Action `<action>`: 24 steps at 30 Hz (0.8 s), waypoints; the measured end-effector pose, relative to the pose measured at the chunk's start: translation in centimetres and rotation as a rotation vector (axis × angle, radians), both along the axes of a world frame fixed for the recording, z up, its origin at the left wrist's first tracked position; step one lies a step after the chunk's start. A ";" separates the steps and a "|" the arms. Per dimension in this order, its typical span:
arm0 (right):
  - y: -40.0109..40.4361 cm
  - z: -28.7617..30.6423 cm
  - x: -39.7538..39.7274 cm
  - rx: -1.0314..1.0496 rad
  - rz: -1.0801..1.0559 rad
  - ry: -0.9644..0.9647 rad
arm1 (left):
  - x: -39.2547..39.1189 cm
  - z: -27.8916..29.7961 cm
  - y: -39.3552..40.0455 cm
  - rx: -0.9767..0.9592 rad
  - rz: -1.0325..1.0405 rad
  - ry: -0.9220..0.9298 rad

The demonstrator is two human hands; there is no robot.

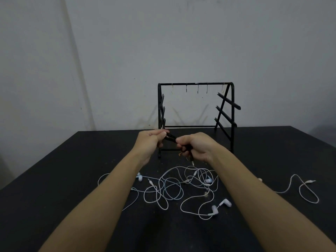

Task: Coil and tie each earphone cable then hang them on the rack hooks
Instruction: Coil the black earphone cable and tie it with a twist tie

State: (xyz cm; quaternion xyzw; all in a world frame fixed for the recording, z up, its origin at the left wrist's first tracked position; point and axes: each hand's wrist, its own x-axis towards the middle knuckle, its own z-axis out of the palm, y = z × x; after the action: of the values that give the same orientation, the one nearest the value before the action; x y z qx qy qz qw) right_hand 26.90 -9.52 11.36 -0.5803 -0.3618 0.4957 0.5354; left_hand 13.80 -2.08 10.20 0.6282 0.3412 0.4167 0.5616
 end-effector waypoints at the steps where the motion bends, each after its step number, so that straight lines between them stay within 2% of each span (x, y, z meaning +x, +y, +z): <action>1: 0.1 -0.1 -0.1 0.021 -0.058 -0.169 | -0.2 -0.2 0.0 0.069 0.012 0.117; 4: 0.2 -0.2 -0.2 0.052 -0.107 -0.659 | -0.7 -0.6 -0.2 0.521 0.111 0.611; 6: 0.3 0.2 -0.4 0.030 -0.040 -0.880 | -0.6 -0.6 -0.6 0.784 0.070 0.706; 8: 0.3 0.5 -0.8 0.033 0.008 -0.969 | -0.3 -0.7 -1.3 0.917 -0.060 0.776; 10: 0.2 0.5 -0.6 0.070 0.037 -0.891 | -0.1 -0.9 -1.4 0.966 -0.113 0.865; 14: -0.7 0.5 0.0 0.145 0.103 -0.717 | -0.7 -1.1 -1.3 1.053 -0.027 0.970; 18: -0.5 0.3 0.4 0.189 0.071 -0.747 | -0.2 -1.2 -1.6 1.142 0.086 1.058; 20: -0.3 0.0 0.9 0.156 0.064 -0.872 | -0.1 -1.2 -1.7 1.131 0.125 1.071; 22: -0.5 -0.5 1.3 0.188 0.087 -0.840 | -0.2 -1.1 -1.9 1.049 0.084 0.974; 24: -0.8 -0.9 1.3 0.281 0.056 -0.617 | -0.3 -1.2 -2.0 0.792 -0.037 0.710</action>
State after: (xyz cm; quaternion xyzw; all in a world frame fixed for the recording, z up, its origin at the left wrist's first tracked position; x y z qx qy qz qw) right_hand 28.18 -10.32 10.42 -0.6133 -0.5872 0.2567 0.4618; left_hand 13.53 -4.07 9.04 0.9005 0.3154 0.2655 0.1386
